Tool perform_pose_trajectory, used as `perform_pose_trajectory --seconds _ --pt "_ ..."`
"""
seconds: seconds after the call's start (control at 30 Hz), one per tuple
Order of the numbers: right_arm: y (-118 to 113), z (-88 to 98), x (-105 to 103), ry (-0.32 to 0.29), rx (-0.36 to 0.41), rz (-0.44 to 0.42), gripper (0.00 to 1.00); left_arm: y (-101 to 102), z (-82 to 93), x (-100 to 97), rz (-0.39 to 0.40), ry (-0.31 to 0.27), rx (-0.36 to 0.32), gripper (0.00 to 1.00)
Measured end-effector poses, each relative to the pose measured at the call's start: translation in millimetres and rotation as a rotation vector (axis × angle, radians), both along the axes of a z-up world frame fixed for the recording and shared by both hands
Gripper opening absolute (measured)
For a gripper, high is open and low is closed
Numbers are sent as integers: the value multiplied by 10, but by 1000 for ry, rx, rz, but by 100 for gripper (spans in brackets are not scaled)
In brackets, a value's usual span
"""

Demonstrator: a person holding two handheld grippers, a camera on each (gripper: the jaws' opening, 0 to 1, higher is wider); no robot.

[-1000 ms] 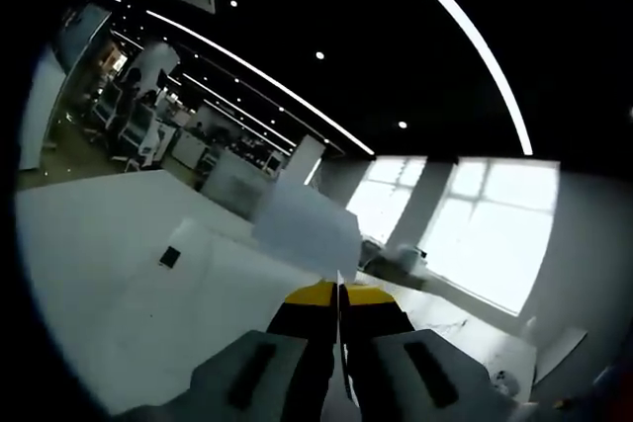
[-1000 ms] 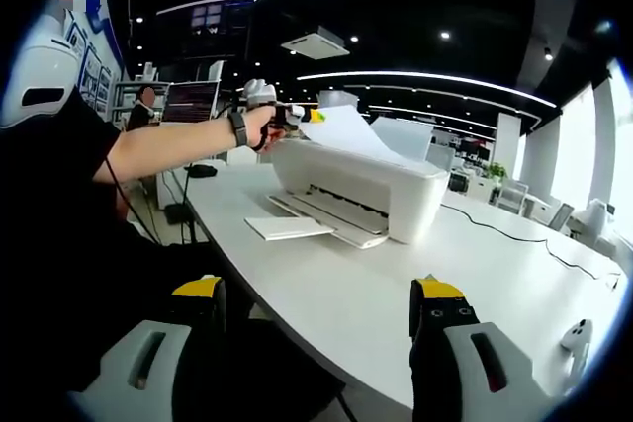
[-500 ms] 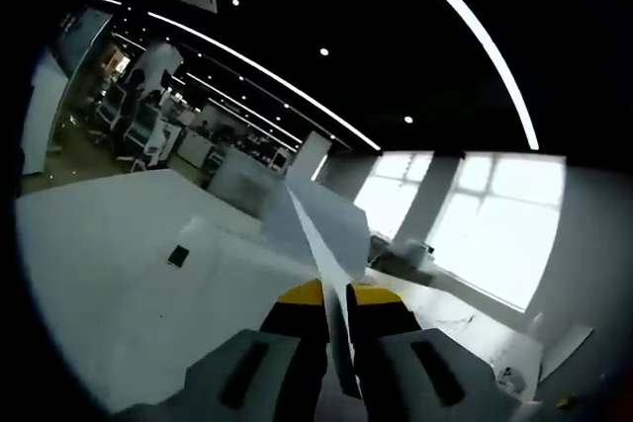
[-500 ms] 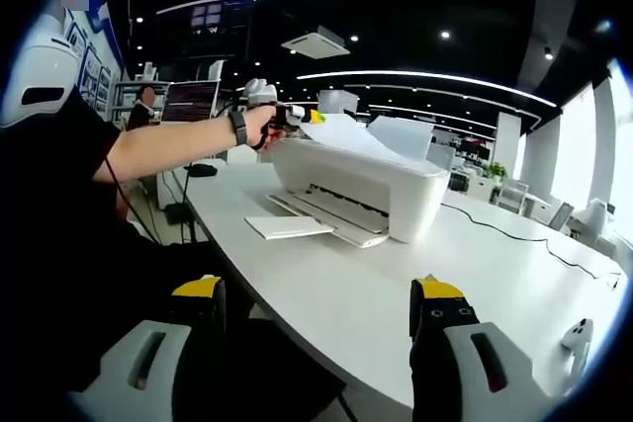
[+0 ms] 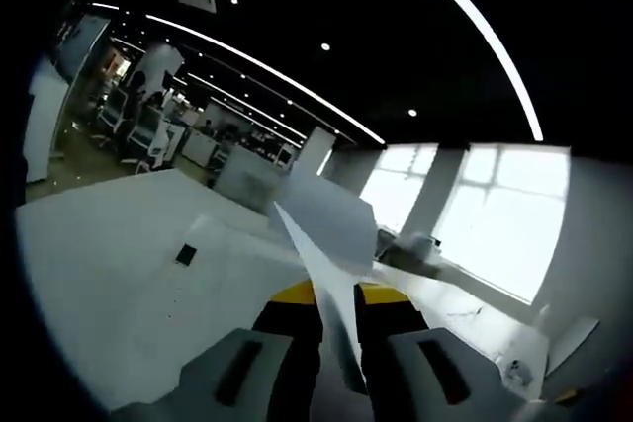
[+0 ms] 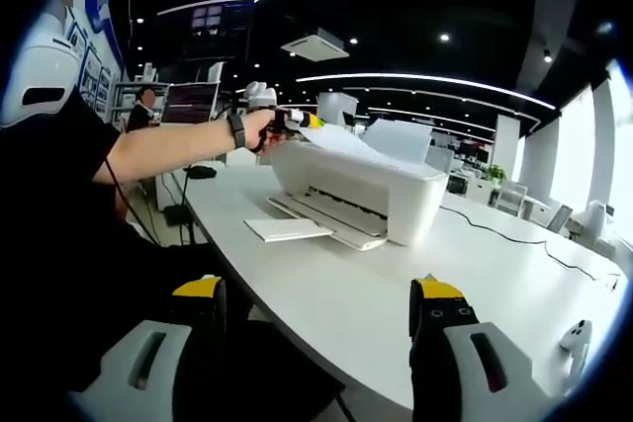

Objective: Remove the paper from the printer output slot and place it on top of the printer

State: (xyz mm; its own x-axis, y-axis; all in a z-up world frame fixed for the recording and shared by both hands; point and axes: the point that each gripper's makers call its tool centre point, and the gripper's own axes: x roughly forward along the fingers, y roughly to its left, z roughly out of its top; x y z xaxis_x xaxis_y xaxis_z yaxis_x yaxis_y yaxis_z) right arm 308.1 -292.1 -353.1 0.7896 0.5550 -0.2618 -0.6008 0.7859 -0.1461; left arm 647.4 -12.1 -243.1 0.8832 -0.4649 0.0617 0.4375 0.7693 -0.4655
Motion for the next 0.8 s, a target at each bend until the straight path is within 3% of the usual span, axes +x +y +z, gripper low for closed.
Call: perform_pose_trajectory --seconds 0.8 --pt "17 74 -15 -29 0 10 71 22 -111 41 4 44 57 22"
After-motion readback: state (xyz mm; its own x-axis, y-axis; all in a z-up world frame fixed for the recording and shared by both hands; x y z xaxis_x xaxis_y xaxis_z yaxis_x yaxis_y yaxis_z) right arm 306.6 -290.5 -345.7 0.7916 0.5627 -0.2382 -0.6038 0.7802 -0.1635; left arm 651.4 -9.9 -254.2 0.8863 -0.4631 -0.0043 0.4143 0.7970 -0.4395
